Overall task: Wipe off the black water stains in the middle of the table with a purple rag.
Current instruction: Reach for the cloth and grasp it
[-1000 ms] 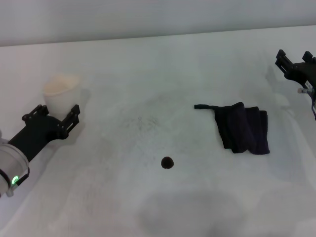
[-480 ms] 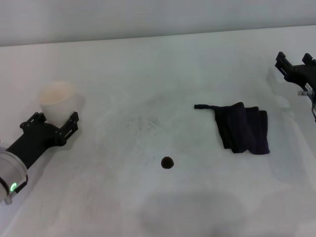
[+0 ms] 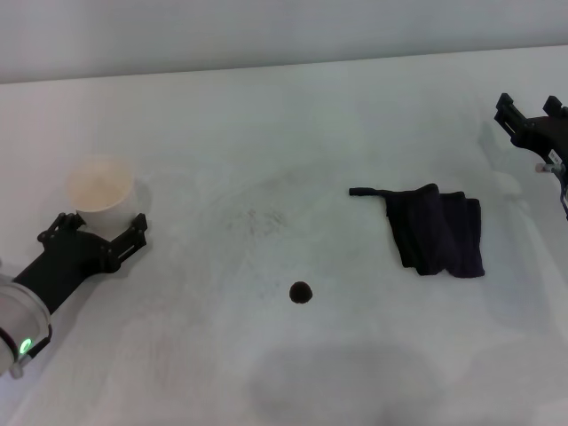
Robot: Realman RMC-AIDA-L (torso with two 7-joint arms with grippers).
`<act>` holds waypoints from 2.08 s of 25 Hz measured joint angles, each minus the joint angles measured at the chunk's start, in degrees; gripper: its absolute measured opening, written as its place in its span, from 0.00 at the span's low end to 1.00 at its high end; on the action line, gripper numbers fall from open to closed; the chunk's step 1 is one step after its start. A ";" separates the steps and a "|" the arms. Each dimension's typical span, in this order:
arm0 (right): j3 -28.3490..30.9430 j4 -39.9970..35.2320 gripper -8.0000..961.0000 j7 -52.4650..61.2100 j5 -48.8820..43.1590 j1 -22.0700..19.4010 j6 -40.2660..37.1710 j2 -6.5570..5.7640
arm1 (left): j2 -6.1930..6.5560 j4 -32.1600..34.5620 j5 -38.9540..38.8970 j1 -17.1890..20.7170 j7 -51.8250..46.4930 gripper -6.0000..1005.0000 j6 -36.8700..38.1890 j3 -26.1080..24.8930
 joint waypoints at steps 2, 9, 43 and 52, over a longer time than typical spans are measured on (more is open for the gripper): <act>0.00 0.00 0.83 0.00 0.00 0.00 0.02 0.00 | 0.00 -0.01 -0.03 0.32 0.00 0.89 -0.18 0.00; 0.00 0.00 0.83 0.00 0.00 0.00 0.03 0.00 | 0.14 -0.03 -0.06 2.42 0.26 0.89 -3.86 0.00; -14.68 3.10 0.83 10.09 -9.73 7.65 -0.95 -3.05 | 1.10 4.48 -5.71 16.11 3.68 0.89 -23.87 -0.09; -14.96 8.52 0.83 37.98 -40.45 19.96 -29.01 -5.27 | 1.33 5.86 -7.50 16.11 3.72 0.89 -23.31 -0.09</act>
